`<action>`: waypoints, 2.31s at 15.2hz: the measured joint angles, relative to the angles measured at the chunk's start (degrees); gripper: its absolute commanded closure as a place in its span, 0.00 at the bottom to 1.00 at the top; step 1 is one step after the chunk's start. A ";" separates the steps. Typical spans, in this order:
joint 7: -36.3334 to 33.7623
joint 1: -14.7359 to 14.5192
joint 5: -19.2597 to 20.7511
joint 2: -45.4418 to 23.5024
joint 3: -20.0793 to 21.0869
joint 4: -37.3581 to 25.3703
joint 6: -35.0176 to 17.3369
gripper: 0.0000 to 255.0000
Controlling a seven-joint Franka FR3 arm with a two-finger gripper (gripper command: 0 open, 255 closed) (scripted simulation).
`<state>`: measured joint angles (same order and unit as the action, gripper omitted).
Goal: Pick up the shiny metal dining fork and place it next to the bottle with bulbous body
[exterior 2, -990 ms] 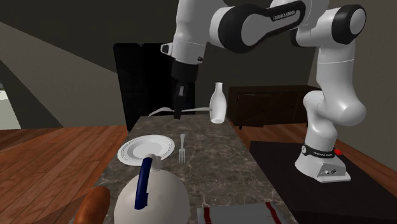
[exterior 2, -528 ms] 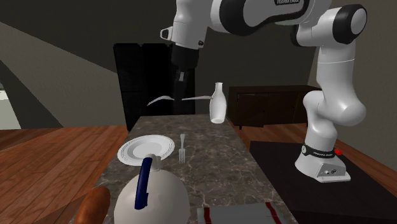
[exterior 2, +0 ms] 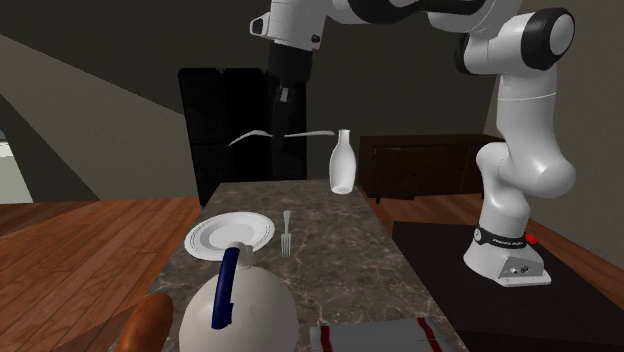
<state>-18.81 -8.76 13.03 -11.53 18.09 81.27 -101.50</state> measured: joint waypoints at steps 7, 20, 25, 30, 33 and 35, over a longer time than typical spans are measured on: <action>5.55 3.70 -2.21 3.24 -1.89 2.34 -0.14 1.00; 23.25 14.02 -7.07 5.70 -9.14 5.25 -2.94 1.00; 29.85 17.67 -8.56 4.08 -11.81 2.93 -2.76 1.00; 35.90 21.20 -9.99 0.88 -14.15 -0.68 -2.63 1.00; 36.55 21.62 -10.17 1.11 -14.38 1.81 -4.94 1.00; 36.66 21.73 -10.23 1.44 -14.44 3.78 -6.58 1.00</action>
<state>17.85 12.97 2.80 -10.09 3.65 85.05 -108.08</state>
